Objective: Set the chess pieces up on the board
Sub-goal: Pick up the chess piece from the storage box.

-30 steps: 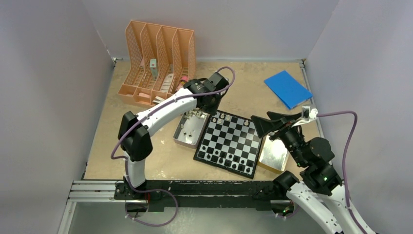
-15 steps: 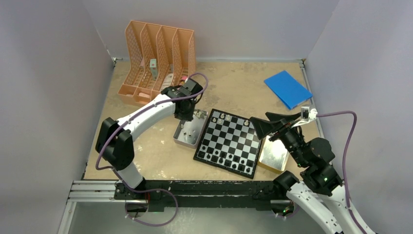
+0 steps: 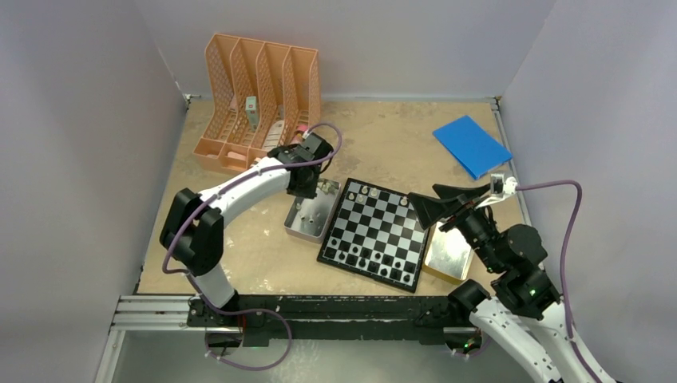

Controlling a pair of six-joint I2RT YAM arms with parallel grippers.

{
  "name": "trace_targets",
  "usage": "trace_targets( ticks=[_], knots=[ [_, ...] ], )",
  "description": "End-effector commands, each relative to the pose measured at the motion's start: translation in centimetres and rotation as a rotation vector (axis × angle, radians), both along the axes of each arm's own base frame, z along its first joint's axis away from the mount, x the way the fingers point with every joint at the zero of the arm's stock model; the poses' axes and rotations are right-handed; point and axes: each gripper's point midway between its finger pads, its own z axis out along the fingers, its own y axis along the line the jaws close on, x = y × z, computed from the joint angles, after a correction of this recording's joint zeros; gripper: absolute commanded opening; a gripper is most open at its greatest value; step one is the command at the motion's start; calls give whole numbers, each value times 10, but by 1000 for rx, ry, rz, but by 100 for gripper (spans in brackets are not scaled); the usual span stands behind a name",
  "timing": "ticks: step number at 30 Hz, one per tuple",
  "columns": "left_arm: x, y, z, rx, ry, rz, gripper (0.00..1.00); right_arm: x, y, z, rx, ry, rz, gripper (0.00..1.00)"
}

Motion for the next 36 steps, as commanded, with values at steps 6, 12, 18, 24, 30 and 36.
trace_targets(
  ticks=[6,12,18,24,30,36],
  knots=[
    [15,10,-28,103,2,27,26,5,8,6,-1,-25,21,95],
    [15,14,-39,127,7,31,26,4,7,7,4,-32,18,95],
    [17,11,-47,127,21,24,26,4,7,8,3,-31,18,95],
    [16,9,-54,126,38,28,26,2,6,10,10,-39,20,95],
    [16,11,-56,136,41,35,25,1,6,10,9,-40,26,95],
    [15,8,-59,124,55,23,25,1,7,10,9,-42,28,95]
  ],
)
